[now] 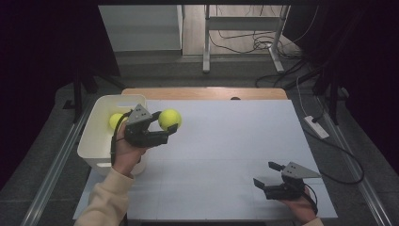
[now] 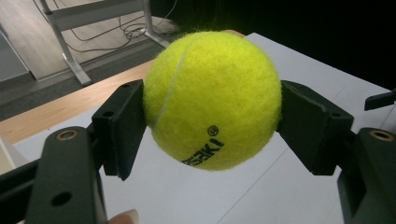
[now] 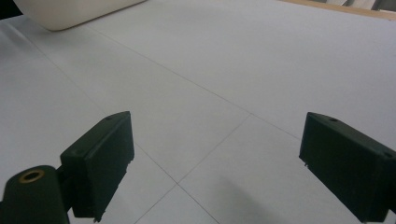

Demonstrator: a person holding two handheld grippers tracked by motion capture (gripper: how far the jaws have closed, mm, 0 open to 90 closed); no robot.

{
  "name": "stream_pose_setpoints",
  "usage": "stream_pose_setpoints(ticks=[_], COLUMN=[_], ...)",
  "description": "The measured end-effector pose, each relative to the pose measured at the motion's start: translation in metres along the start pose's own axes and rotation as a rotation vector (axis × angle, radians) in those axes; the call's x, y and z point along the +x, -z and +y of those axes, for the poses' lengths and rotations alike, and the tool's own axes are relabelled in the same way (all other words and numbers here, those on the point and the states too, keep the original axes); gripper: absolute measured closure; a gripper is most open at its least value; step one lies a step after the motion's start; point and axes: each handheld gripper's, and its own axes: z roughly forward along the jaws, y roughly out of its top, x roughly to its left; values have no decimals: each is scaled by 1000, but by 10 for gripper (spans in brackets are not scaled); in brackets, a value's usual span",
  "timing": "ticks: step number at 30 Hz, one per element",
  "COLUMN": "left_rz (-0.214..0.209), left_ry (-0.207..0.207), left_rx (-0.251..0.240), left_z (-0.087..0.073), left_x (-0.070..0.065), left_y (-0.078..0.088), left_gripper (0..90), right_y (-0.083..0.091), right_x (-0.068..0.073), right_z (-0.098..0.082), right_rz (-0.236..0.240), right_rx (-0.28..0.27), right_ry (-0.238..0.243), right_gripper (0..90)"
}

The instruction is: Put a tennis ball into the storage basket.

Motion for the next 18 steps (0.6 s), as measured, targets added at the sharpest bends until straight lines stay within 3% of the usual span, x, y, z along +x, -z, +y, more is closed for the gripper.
stream_pose_setpoints(ticks=[18], left_rz=[78], left_ry=[38], left_rx=[-7], left_z=[2], left_x=[23], left_y=[13], left_gripper=[276], right_y=[0], right_x=[0], right_z=[0], right_rz=[0], right_rx=[-2], right_ry=[-3], right_gripper=[103])
